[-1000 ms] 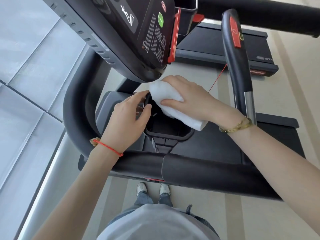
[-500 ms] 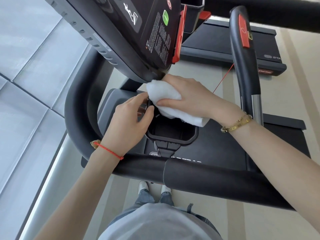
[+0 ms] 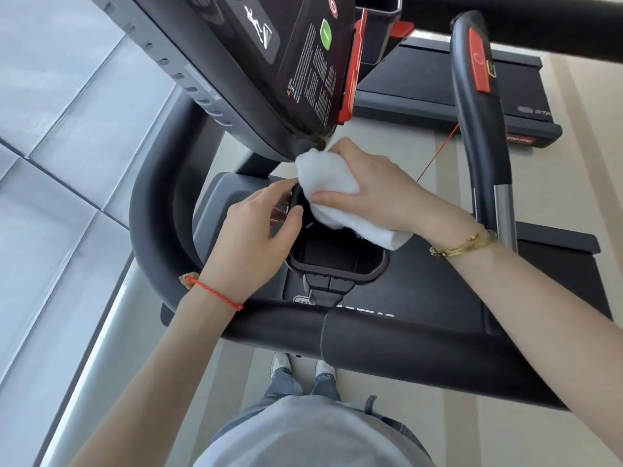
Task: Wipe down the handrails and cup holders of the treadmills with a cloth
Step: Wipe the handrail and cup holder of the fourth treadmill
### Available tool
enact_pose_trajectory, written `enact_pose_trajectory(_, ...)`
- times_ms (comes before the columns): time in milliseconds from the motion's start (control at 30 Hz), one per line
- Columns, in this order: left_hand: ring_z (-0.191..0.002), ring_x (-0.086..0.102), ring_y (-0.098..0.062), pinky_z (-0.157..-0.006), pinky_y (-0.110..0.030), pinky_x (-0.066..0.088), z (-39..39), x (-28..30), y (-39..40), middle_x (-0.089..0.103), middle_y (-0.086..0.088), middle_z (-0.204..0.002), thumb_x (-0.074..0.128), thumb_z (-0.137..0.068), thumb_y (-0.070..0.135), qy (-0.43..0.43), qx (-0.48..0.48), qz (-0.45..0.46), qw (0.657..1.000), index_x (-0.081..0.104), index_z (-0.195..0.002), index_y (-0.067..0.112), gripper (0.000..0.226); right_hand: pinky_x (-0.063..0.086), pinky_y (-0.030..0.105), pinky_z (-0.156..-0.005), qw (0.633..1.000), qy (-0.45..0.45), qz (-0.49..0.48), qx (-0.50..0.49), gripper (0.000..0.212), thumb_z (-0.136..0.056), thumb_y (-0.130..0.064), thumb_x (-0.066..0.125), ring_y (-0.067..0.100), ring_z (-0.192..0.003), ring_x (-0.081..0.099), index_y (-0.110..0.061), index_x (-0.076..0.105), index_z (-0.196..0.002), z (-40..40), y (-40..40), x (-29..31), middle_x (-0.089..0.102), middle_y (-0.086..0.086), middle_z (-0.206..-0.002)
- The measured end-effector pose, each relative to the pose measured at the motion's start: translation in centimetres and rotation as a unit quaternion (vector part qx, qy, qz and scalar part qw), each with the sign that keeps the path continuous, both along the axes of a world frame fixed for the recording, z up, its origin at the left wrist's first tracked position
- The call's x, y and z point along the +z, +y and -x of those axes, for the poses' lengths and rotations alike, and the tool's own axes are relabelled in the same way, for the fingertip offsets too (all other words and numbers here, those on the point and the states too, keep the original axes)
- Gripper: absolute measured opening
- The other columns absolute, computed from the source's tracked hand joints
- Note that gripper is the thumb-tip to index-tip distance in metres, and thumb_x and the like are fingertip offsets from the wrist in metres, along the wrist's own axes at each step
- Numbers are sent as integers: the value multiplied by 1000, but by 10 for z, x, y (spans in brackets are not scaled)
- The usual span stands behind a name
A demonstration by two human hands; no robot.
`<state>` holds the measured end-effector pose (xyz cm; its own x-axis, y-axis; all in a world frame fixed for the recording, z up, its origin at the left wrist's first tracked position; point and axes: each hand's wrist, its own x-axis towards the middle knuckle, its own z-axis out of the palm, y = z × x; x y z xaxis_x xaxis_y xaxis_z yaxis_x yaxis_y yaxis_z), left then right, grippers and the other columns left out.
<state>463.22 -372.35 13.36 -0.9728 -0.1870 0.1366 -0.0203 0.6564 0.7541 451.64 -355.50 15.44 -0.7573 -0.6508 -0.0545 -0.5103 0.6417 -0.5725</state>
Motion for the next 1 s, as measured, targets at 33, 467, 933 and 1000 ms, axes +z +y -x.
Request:
enact_pose_trajectory(33,-82,57,14,-76,3,38,0,0,0,63,15,-106,57,-95,22,0,1,0,1000,58,-133,23,38,38,27,-63,1000,-1,5,-9,48,-83,-61,60,8,-80,52,-28,40,-111,-2,3,-1,50,-18,-86)
enact_pose_trajectory(467,-80,58,14,-72,4,39,1,-3,0,63,15,-104,57,-95,23,5,0,-2,1000,58,-132,24,37,39,22,-56,996,-61,-4,-58,53,-83,-62,61,1,-77,52,-26,35,-112,2,18,2,53,-13,-87)
enact_pose_trajectory(933,-88,65,-10,-86,-27,55,1,-3,1,66,8,-108,56,-96,23,3,-4,-17,1000,58,-134,21,38,54,32,-81,976,-173,70,-113,52,-95,-47,51,10,-98,60,-19,27,-132,-45,61,-1,51,-12,-109)
enact_pose_trajectory(1000,-87,64,-8,-84,-26,54,1,-3,1,66,10,-107,55,-96,24,1,-3,-12,1000,58,-134,22,38,52,27,-83,975,-184,61,-108,59,-95,-50,48,6,-102,56,-19,22,-138,-55,64,-3,44,-19,-111)
